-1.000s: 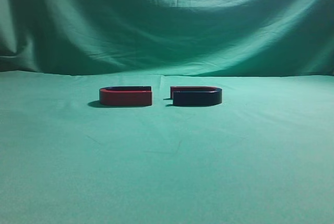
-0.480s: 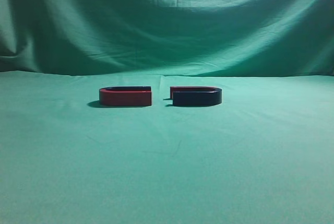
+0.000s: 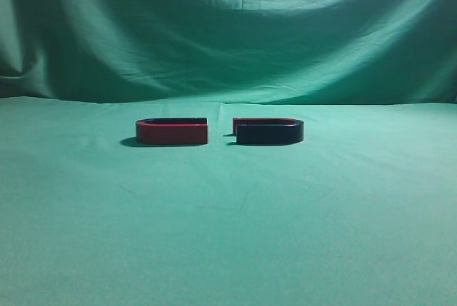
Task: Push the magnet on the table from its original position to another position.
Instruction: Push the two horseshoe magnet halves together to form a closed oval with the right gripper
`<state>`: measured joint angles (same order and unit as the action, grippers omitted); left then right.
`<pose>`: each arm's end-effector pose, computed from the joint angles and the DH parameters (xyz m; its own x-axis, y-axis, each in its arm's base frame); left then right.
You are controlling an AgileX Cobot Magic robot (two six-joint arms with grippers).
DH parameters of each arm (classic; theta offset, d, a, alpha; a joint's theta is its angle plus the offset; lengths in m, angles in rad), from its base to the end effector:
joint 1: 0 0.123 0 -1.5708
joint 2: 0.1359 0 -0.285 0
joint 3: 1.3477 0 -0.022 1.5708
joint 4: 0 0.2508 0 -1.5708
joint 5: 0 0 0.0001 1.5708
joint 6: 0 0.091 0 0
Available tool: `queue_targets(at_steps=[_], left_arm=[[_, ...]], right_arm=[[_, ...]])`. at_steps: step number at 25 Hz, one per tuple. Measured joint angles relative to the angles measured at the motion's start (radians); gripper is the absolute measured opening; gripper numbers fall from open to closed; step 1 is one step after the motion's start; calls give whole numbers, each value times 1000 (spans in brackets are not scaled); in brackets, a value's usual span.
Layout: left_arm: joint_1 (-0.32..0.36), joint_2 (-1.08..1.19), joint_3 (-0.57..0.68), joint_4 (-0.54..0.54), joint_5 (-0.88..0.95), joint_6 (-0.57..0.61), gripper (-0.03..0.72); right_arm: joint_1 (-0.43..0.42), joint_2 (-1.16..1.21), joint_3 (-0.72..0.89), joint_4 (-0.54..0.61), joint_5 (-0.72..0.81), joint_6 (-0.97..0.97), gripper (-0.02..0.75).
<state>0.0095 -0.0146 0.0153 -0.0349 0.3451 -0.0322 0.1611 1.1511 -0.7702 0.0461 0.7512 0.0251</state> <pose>0.0530 -0.0006 0.1777 -0.2551 -0.0674 -0.9646 -0.0147 0.9977 -0.0659 0.2090 0.0369 0.2664 -0.8623 -0.0806 -0.5000 -0.1255 0.9905 0.0567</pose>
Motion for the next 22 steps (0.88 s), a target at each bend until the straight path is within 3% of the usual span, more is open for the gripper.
queue_targets(at_steps=[10,22], left_arm=[[0,0,0,0,0,0,399],[0,0,0,0,0,0,399]], right_arm=[[171,327,-233,78,43,-67,0],[238,766,-639,75,142,7,0]])
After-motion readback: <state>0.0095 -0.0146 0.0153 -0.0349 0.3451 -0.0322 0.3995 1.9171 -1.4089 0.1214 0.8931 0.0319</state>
